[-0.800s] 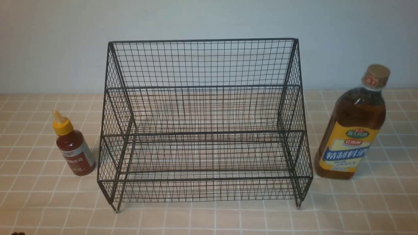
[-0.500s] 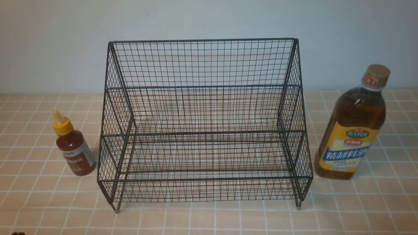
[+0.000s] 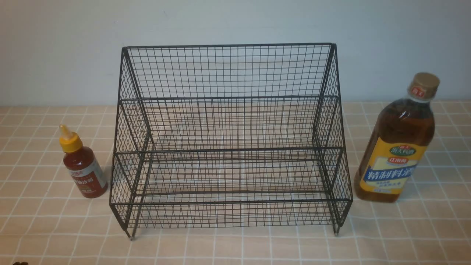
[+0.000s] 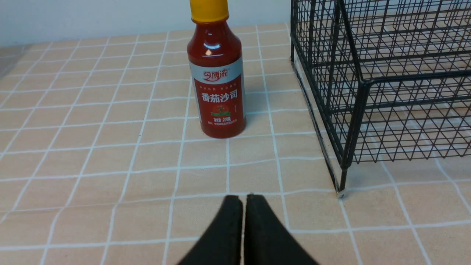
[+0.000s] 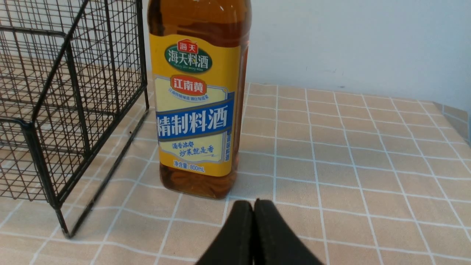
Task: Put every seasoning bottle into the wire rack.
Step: Use the left arm to grab the condiment bottle closest to it
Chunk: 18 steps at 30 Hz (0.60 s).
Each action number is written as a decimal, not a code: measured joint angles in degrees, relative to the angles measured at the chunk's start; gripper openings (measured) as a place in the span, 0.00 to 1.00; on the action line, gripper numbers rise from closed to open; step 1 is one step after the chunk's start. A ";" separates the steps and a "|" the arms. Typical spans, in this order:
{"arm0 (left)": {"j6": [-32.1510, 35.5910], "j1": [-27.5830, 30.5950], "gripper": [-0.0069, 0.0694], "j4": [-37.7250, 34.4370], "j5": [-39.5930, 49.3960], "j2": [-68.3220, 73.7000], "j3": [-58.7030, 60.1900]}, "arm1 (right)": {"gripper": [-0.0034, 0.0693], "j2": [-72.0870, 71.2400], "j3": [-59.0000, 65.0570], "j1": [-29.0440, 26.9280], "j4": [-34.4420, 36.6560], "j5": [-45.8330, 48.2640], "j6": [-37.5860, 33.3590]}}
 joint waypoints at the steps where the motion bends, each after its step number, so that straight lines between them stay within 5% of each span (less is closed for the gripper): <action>1: 0.06 0.00 0.08 0.44 -0.07 0.00 0.00 | 0.03 0.00 0.00 0.00 0.00 0.00 0.00; 5: -2.09 0.00 0.08 -1.47 -2.70 0.00 0.12 | 0.03 0.00 0.00 0.00 0.00 0.00 0.00; 11: -12.97 0.00 0.08 -20.34 -17.56 0.00 0.11 | 0.03 0.00 0.00 0.00 0.00 0.00 0.00; 18: -14.10 0.00 0.08 -29.19 -29.97 0.00 0.11 | 0.03 0.00 0.00 0.00 0.00 0.00 0.00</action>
